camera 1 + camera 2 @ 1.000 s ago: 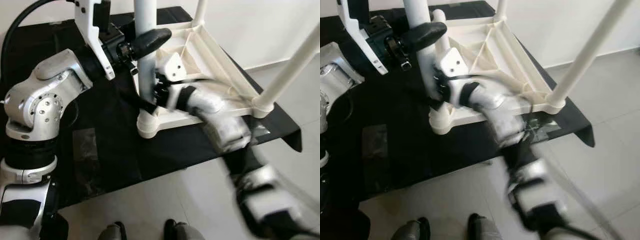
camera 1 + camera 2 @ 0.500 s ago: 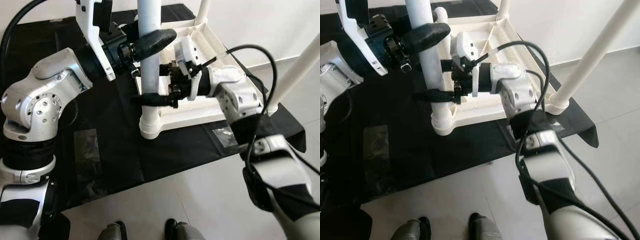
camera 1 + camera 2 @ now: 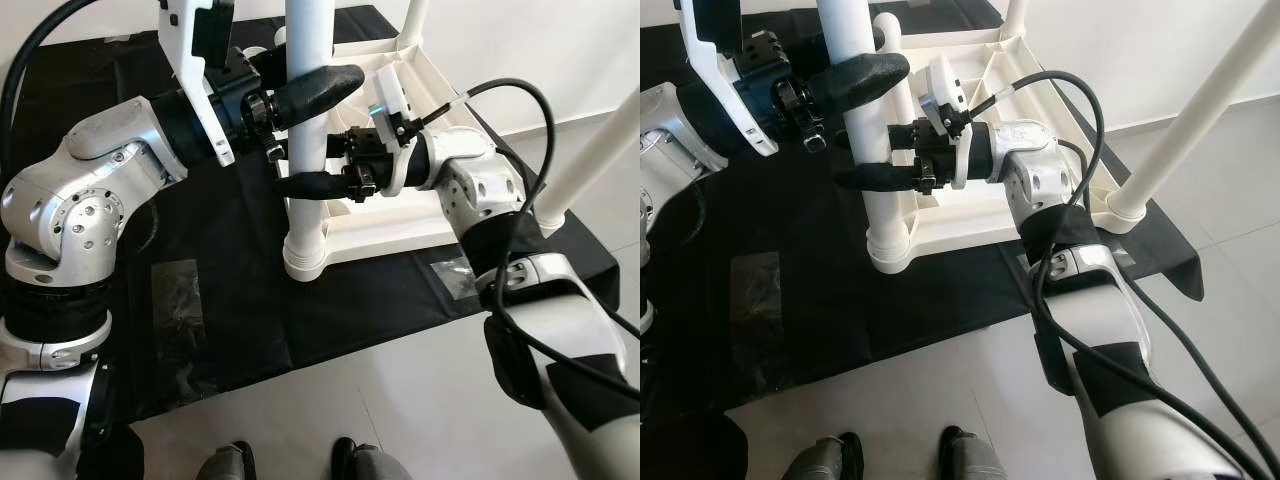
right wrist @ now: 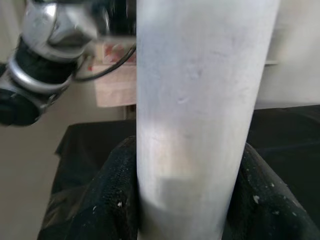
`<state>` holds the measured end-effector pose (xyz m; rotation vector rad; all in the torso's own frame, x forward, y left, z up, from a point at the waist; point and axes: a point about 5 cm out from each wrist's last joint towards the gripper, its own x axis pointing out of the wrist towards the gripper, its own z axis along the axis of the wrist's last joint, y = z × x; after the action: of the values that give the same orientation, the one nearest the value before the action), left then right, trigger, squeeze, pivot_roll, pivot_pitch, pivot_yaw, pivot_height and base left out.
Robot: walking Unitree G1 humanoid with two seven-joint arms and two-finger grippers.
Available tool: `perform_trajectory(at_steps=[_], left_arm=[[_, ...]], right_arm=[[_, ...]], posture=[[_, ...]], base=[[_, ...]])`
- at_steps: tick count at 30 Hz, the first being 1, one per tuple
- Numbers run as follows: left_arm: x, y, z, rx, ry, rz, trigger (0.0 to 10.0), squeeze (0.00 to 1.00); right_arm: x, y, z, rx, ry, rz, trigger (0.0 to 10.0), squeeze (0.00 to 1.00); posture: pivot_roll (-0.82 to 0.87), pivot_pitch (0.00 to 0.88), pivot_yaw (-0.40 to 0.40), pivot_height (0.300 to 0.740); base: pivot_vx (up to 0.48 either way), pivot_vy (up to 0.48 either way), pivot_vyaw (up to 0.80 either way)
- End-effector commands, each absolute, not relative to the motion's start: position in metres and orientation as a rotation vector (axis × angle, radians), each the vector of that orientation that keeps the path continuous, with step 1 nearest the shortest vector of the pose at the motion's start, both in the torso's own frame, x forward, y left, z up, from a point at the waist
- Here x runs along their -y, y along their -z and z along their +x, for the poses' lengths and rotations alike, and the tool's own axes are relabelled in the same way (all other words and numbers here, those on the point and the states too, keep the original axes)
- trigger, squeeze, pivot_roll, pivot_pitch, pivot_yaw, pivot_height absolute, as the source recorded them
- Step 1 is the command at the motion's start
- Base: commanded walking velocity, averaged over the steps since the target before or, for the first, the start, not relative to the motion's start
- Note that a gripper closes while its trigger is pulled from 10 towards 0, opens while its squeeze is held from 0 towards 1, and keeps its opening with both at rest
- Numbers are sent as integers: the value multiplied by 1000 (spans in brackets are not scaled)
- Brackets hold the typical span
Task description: Building children table
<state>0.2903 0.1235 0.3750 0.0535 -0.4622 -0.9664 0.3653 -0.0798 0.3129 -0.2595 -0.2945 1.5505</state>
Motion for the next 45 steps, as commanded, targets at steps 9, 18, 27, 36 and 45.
perform_trajectory(at_steps=[9, 18, 27, 36, 45], left_arm=[[-136, -377, 299, 428, 871, 31, 10000, 0], [-131, -371, 307, 392, 869, 35, 10000, 0], [-135, -374, 311, 396, 825, 48, 10000, 0], [-131, -376, 311, 396, 850, 37, 0, 0], [-127, -375, 310, 381, 887, 37, 0, 0]], right_arm=[[56, -235, 349, 148, -588, -128, 0, 0], [23, -232, 335, 185, -592, -94, 0, 0], [18, -240, 334, 196, -572, -86, 0, 0], [15, -242, 322, 184, -541, -95, 0, 0], [14, -249, 326, 200, -574, -103, 10000, 0]], posture=[[-67, 227, -60, 740], [-93, 201, -41, 740], [-89, 192, -42, 740], [-89, 191, -38, 740], [-88, 192, -32, 740]], base=[[0, 0, 0], [0, 0, 0], [0, 0, 0], [0, 0, 0], [0, 0, 0]])
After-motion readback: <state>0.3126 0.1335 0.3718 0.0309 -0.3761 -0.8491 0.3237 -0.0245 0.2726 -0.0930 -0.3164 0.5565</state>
